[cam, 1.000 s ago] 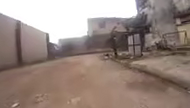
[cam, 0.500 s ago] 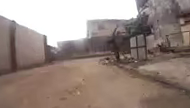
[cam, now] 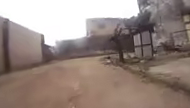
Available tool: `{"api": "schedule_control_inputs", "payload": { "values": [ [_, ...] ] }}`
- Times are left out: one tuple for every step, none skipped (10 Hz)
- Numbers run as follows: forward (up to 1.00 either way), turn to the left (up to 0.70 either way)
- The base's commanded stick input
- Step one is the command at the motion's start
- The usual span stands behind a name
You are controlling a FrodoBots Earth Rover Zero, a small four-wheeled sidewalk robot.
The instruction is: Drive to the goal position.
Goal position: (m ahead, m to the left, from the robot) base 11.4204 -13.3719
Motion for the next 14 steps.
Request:
{"api": "schedule_control_inputs", "payload": {
  "values": [
    [1.00, 0.00],
    [1.00, 0.00],
    [1.00, 0.00],
    [1.00, 0.00],
    [1.00, 0.00],
    [1.00, 0.00],
    [1.00, 0.00],
    [1.00, 0.00],
    [1.00, 0.00],
    [1.00, 0.00],
    [1.00, 0.00],
    [1.00, 0.00],
    [1.00, 0.00],
    [1.00, 0.00]
  ]
}}
